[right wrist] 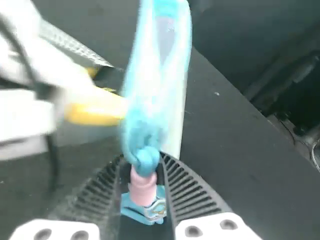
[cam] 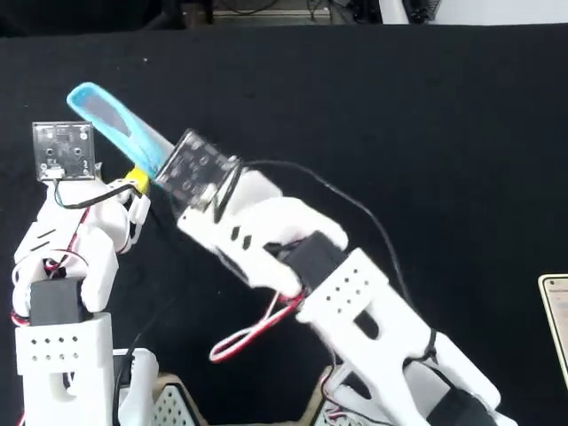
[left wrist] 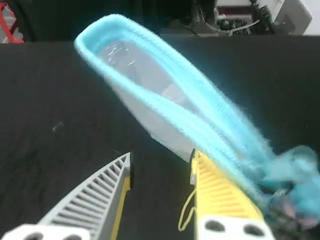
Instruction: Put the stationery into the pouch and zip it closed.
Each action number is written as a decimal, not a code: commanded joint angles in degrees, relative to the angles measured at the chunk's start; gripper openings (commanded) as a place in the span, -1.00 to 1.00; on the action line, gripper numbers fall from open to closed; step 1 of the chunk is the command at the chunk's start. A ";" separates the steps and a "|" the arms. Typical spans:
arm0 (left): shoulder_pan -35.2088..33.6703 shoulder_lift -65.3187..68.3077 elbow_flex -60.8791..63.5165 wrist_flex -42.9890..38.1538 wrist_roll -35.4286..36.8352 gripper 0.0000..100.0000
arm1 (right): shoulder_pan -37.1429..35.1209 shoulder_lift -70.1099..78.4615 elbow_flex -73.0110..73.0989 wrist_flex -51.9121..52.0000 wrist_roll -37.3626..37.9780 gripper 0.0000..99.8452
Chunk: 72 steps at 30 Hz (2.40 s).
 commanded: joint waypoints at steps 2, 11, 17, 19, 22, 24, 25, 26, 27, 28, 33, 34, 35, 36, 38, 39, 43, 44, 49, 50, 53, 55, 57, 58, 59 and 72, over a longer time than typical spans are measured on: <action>1.01 -0.79 -2.68 -1.23 -0.18 -0.60 | -1.49 -2.33 -2.86 -1.14 0.44 -0.98; 3.74 -0.79 -3.30 -0.09 -0.18 -0.60 | 2.55 -6.73 -2.86 -1.23 0.44 -0.98; 4.44 -0.79 0.84 4.75 -0.26 -0.59 | 8.88 -5.93 -2.51 -1.32 0.79 -0.98; 5.41 -0.79 1.19 6.15 -0.26 -0.59 | 9.05 -5.49 -2.51 -1.32 0.88 -0.98; 6.73 -0.88 0.84 9.05 -0.26 -0.59 | 9.05 -5.41 -2.51 -1.32 0.88 -0.98; 8.40 -0.97 0.84 10.46 -0.18 -0.59 | 9.05 -5.41 -2.59 -1.32 0.88 -0.98; 9.19 -1.32 0.84 11.43 -0.18 -0.58 | 9.05 -5.41 -2.59 -1.32 0.88 -0.98; 10.15 -2.02 0.92 12.22 -0.18 -0.55 | 9.05 -5.41 -2.59 -1.32 0.88 -0.98; 11.21 -2.99 1.01 13.01 -0.09 -0.50 | 9.05 -5.41 -2.59 -1.32 0.88 -0.98; 12.09 -4.31 1.01 13.89 0.18 -0.46 | 9.05 -5.41 -2.59 -1.32 0.88 -0.98; 12.88 -12.31 2.42 11.87 1.85 -0.42 | 9.05 -5.41 -2.51 -1.05 0.88 -0.98; 12.79 -13.89 3.65 10.20 1.76 -0.42 | 9.05 -5.41 -2.51 -0.97 0.88 -0.98; 12.18 -15.21 5.32 8.18 1.76 -0.42 | 9.05 -5.41 -2.51 -0.88 0.88 -0.98; 11.03 -16.18 7.25 6.15 1.76 -0.42 | 9.05 -5.41 -2.51 -0.88 0.88 -0.98; 8.84 -17.85 11.38 1.85 1.76 -0.42 | 8.97 -5.49 -2.51 -0.88 0.88 -0.98; 7.78 -18.37 13.14 0.00 1.67 -0.42 | 8.97 -5.49 -2.51 -0.88 0.88 -0.98; 4.97 -19.87 17.71 -4.48 1.67 -0.42 | 8.79 -5.41 -2.51 -0.88 0.88 -0.98; 4.62 -20.04 18.07 -5.10 1.67 -0.42 | 8.79 -5.41 -2.51 -0.88 0.88 -0.98; 4.97 -20.13 18.07 -6.77 2.11 -0.42 | 8.79 -5.41 -2.42 -0.88 0.70 -0.98; 5.05 -20.13 18.07 -7.38 2.20 -0.42 | 8.79 -5.41 -2.42 -0.88 0.62 -0.98; 5.05 -20.13 18.33 -8.18 2.20 -0.42 | 8.79 -5.41 -2.42 -0.88 0.53 -0.98; 5.76 -20.13 18.15 -8.09 2.29 -0.42 | 8.79 -5.41 -2.42 -0.88 0.53 -0.98; 7.60 -20.13 18.15 -7.74 2.37 -0.42 | 8.79 -5.41 -2.42 -0.88 0.53 -0.98; 8.75 -20.13 18.07 -7.74 3.16 -0.42 | 8.79 -5.41 -2.42 -0.88 0.53 -0.98; 9.80 -20.13 18.07 -7.74 4.22 -0.42 | 8.79 -5.41 -2.24 -0.88 0.53 -0.98; 6.55 -20.13 22.02 -12.31 5.89 -0.42 | 8.70 -5.76 -0.13 -1.23 0.79 -0.98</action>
